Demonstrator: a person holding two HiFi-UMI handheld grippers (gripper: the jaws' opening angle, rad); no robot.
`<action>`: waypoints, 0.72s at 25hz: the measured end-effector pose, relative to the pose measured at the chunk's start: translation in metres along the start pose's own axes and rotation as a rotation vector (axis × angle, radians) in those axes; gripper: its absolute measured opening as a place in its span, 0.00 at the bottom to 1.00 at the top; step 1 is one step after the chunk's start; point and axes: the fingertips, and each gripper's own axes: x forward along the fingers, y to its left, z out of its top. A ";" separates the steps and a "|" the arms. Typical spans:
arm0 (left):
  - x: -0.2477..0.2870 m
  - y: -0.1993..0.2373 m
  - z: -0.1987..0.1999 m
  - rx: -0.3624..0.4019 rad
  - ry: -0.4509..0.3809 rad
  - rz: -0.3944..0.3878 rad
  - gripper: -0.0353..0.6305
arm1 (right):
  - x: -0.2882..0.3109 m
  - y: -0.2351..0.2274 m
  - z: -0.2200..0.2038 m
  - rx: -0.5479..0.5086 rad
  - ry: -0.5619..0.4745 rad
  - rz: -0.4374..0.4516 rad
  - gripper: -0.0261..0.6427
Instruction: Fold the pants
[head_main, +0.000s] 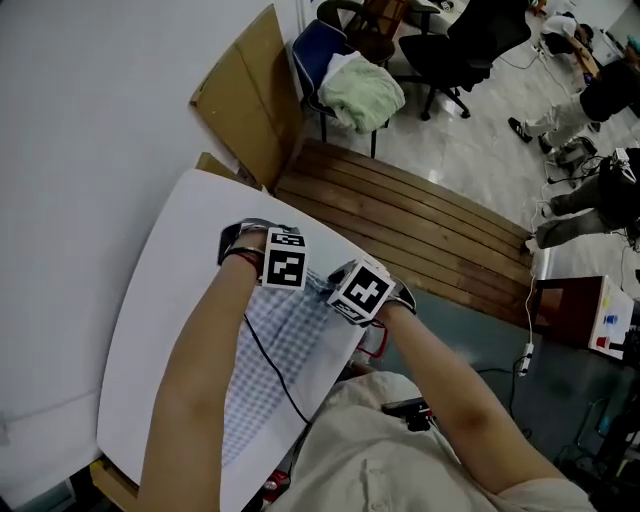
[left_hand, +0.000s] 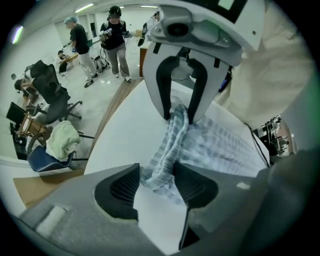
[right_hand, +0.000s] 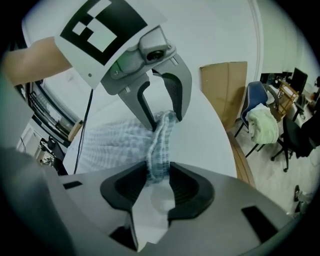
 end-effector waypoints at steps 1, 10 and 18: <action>0.002 0.000 0.000 0.006 0.006 -0.008 0.39 | 0.000 -0.002 -0.001 -0.013 0.006 -0.019 0.26; -0.014 -0.002 0.017 -0.046 -0.045 -0.026 0.20 | -0.023 -0.007 -0.009 -0.006 -0.045 -0.019 0.18; -0.116 0.028 0.037 -0.033 -0.112 0.247 0.20 | -0.113 -0.025 0.038 -0.070 -0.135 -0.163 0.17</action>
